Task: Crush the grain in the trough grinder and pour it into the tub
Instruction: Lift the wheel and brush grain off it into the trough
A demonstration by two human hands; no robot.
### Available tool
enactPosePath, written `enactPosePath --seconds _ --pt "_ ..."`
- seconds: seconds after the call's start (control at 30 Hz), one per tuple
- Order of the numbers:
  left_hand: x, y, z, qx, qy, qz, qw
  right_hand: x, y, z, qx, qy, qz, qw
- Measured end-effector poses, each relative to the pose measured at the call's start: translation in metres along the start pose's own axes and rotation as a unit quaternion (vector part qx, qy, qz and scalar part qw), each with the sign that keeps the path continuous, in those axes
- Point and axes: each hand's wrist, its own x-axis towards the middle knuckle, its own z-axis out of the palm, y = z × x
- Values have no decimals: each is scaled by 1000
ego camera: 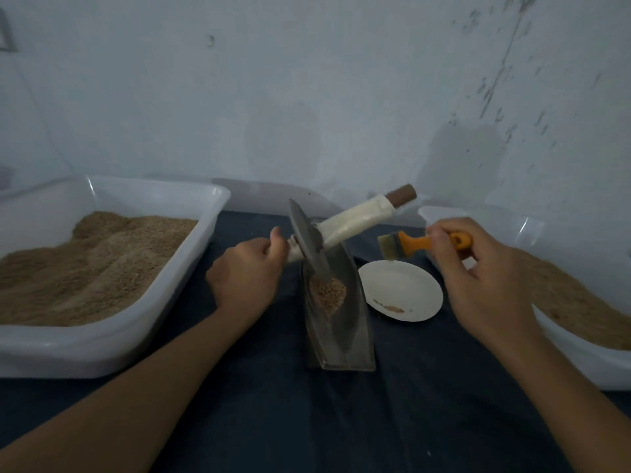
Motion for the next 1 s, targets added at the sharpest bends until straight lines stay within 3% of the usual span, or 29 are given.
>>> enactPosePath --seconds 0.1,0.2,0.37,0.57,0.8,0.87,0.9,1.0 --pt "-3 3 2 45 -13 38 998 -20 9 -2 -72 -84 -40 993" --pt "-5 6 1 74 -16 72 995 -36 16 -4 -173 -151 -83 970" --pt "-5 9 -3 116 -11 108 987 -53 18 -10 -246 -262 -131 924" --pt "-5 11 -8 162 13 170 972 -52 19 -16 -255 -366 -117 888" --pt "-4 11 -12 157 10 201 967 -45 14 -18 -220 -421 -91 875" --pt "-3 11 -12 162 5 202 966 -37 9 -19 -201 -408 -77 887" --pt "-3 11 -12 164 5 203 965 -31 5 -19 -173 -372 -68 910" --pt "-4 11 -12 159 11 214 964 -4 -1 -7 -106 -199 -87 970"
